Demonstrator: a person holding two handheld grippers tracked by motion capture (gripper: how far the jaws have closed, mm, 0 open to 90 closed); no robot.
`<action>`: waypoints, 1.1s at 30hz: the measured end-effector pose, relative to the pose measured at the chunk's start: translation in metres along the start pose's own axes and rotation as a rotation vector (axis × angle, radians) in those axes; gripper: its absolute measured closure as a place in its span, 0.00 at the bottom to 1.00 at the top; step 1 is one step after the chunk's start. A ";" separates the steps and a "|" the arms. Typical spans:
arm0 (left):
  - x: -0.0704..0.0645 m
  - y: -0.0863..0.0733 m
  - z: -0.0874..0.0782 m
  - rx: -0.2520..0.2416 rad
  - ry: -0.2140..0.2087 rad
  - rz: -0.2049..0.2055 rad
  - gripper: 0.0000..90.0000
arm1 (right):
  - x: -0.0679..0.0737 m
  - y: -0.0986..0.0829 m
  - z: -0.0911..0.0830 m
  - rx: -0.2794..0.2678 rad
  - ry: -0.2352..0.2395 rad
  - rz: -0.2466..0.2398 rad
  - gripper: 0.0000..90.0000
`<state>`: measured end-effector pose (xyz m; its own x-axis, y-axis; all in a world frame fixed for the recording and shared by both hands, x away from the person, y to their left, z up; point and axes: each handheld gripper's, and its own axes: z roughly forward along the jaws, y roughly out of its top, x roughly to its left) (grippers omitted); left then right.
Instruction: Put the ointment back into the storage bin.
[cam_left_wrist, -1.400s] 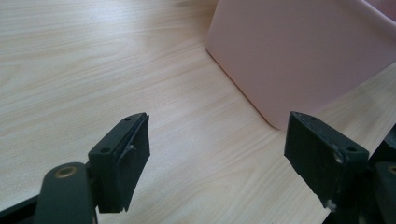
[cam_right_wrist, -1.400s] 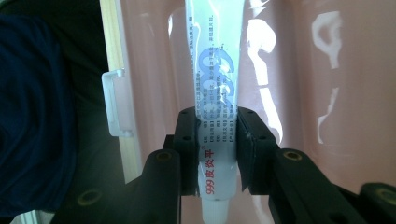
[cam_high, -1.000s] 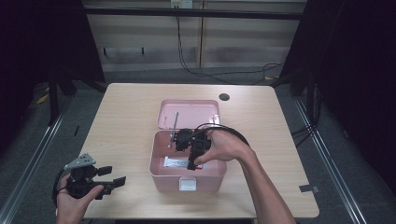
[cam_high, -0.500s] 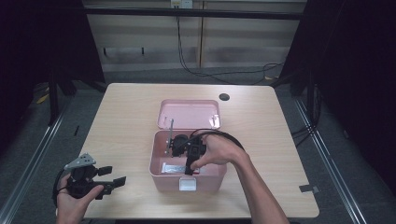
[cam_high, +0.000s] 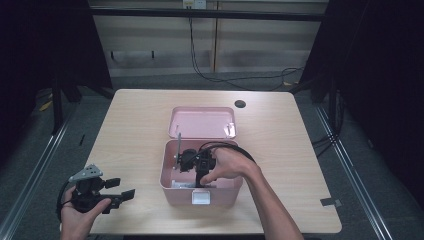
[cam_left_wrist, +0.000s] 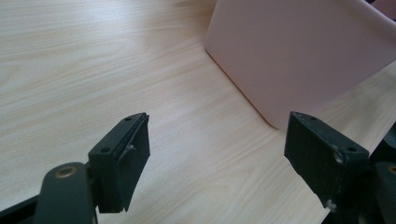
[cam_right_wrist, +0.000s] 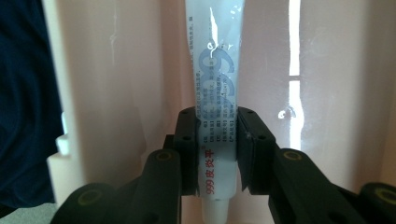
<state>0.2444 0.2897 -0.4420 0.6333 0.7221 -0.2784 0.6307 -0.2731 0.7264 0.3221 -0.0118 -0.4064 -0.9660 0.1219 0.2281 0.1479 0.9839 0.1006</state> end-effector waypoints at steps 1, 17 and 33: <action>0.000 0.000 0.000 0.000 -0.002 -0.001 0.25 | 0.000 0.000 0.001 0.006 -0.009 -0.010 0.80; 0.000 0.000 0.000 0.000 0.000 -0.001 0.25 | -0.007 0.004 0.020 0.020 0.050 -0.021 0.80; 0.000 0.000 0.000 -0.002 0.001 -0.004 0.25 | -0.014 0.010 0.033 0.069 0.081 -0.027 0.79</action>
<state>0.2443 0.2899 -0.4419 0.6301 0.7241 -0.2805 0.6324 -0.2688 0.7265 0.3303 0.0002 -0.4405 -0.9485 0.0872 0.3044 0.1045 0.9937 0.0409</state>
